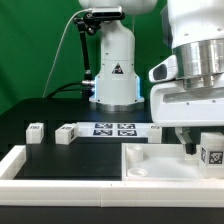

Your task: Assemble one leg

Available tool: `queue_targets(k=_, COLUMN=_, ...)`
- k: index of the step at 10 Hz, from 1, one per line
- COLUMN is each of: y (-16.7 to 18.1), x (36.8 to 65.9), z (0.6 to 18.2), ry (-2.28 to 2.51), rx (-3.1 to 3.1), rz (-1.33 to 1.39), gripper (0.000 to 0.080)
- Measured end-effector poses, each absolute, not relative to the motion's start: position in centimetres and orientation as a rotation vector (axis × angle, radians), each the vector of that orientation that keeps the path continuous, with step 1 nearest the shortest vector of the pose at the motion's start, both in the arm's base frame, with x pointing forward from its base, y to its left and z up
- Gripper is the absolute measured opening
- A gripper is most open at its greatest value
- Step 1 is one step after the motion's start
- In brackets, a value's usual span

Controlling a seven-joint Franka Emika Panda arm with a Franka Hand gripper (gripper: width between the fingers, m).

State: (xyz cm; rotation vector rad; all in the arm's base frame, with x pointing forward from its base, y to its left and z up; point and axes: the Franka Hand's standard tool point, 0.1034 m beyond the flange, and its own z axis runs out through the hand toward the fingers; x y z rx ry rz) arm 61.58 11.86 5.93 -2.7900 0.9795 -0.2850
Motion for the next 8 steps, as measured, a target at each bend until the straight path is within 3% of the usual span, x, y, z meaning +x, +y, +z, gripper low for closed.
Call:
queue_targets(k=5, y=11.70, x=61.93, z=6.08, ry=-0.161, rx=-3.076, rz=-0.354, gripper=0.0649)
queue_targets(k=6, y=11.64, x=61.95, z=6.08, ry=-0.184, rx=-3.076, rz=-0.356, gripper=0.0554)
queue_targets(k=7, y=11.66, x=61.94, z=6.08, ry=-0.172, rx=-3.076, rz=-0.356, gripper=0.0554)
queue_targets(k=8, y=11.64, x=61.95, z=6.08, ry=-0.172, rx=-3.076, rz=-0.356, gripper=0.0406)
